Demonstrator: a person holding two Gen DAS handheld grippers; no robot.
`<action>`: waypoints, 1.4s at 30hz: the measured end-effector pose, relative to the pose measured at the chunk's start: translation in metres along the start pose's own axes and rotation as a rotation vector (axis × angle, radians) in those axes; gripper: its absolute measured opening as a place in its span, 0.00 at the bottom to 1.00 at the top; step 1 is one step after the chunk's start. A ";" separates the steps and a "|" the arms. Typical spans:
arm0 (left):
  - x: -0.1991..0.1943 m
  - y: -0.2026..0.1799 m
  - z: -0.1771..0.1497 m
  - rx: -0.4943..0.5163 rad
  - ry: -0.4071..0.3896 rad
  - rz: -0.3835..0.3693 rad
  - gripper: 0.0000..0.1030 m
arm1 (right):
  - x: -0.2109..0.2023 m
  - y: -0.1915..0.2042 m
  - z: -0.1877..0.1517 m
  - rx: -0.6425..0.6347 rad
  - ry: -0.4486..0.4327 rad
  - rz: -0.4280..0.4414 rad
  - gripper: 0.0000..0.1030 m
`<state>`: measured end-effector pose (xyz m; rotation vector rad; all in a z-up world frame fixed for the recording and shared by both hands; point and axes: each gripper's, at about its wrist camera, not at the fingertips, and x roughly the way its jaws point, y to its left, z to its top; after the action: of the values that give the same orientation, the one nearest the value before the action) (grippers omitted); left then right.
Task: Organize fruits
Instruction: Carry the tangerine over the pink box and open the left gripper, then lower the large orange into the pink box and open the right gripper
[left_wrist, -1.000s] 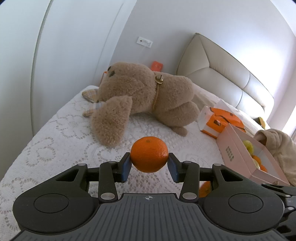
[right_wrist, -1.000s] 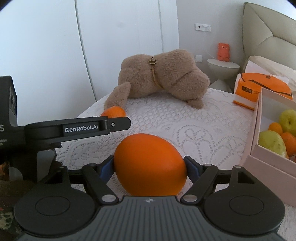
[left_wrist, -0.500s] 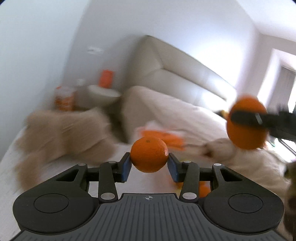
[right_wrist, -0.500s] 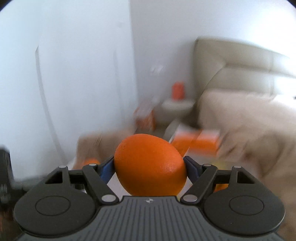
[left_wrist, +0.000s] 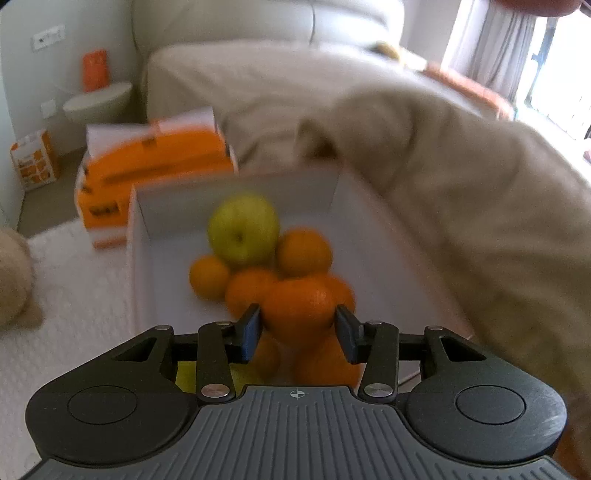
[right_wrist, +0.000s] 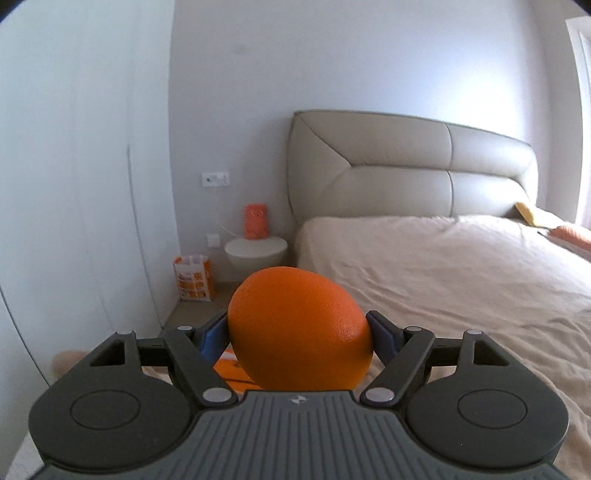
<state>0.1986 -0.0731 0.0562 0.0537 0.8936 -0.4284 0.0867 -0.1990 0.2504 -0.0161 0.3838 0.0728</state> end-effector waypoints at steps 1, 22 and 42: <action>0.002 -0.001 -0.003 0.010 -0.013 0.017 0.50 | 0.004 -0.004 -0.005 -0.001 0.016 -0.007 0.75; -0.092 0.069 -0.099 -0.300 -0.360 0.032 0.47 | 0.129 0.046 -0.094 -0.030 0.363 0.079 0.75; -0.101 0.066 -0.127 -0.254 -0.338 0.064 0.47 | 0.146 0.079 -0.124 -0.076 0.443 0.143 0.76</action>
<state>0.0744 0.0501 0.0450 -0.2175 0.6051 -0.2509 0.1689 -0.1140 0.0804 -0.0810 0.8248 0.2270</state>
